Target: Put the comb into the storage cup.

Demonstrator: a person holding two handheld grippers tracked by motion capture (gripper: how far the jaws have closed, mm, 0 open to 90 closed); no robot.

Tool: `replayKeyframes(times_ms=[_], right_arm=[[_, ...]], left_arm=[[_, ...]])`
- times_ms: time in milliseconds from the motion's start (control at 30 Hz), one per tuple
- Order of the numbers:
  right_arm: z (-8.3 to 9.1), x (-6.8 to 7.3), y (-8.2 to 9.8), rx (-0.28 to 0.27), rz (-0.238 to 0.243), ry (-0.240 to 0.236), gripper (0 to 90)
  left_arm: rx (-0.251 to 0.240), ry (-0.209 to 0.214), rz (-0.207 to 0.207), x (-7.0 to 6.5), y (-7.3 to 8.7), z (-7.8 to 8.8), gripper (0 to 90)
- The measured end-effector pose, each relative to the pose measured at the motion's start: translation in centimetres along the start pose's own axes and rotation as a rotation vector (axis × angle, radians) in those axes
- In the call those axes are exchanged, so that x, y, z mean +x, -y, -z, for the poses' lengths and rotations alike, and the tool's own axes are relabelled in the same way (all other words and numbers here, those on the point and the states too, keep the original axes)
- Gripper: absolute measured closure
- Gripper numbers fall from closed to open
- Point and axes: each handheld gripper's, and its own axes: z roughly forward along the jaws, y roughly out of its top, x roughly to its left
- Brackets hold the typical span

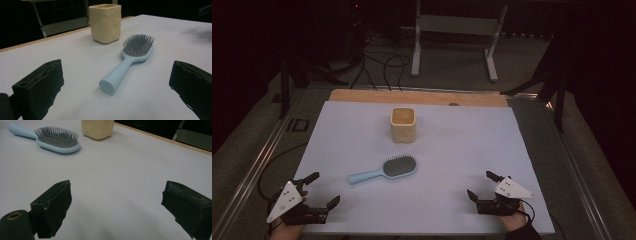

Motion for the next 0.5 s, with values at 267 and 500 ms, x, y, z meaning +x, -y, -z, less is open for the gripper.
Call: replayKeyframes(times_ms=[267, 500], right_arm=[[-0.06, 0.07, -0.04, -0.005, 0.009, -0.011, 8.6], [0.04, 0.06, -0.06, -0.011, 0.002, -0.012, 8.6]], left_arm=[[0.012, -0.001, -0.005, -0.07, -0.04, -0.06, 0.0], [0.027, -0.005, -0.016, -0.19, -0.12, -0.12, 0.0]])
